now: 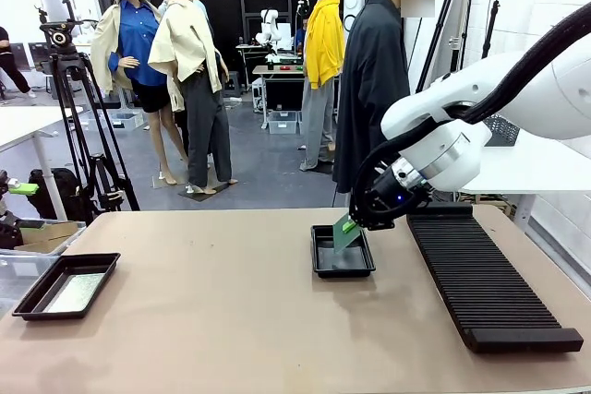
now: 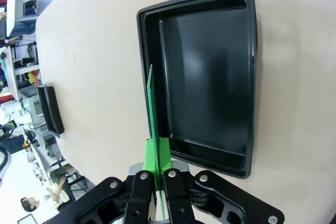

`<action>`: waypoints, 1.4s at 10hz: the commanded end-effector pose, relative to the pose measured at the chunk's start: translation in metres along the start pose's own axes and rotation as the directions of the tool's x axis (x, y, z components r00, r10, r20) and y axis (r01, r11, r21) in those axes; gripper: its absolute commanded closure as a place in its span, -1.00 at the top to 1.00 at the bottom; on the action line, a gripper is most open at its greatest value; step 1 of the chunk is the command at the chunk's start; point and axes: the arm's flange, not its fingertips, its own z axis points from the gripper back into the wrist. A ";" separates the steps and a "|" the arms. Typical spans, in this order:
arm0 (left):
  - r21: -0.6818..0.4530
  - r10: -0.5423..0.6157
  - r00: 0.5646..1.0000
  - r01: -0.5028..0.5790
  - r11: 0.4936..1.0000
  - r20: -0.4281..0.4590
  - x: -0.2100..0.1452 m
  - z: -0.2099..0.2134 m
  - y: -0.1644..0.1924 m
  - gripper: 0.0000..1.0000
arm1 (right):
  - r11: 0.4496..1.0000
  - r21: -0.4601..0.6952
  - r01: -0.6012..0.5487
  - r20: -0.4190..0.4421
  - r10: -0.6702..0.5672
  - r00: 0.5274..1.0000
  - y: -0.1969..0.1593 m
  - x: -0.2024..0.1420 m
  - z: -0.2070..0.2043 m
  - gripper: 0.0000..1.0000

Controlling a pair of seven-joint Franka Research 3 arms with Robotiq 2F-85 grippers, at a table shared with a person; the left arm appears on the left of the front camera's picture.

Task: Inspect and transfer BCBs to ESD trays.
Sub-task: Pick up the Blank PCB from the PCB Rack and place it in the right ESD tray.

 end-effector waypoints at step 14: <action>0.015 -0.003 1.000 0.003 1.000 -0.009 -0.001 0.002 -0.002 1.00 | 1.000 0.011 0.018 -0.060 -0.017 0.998 -0.007 0.027 -0.044 -1.00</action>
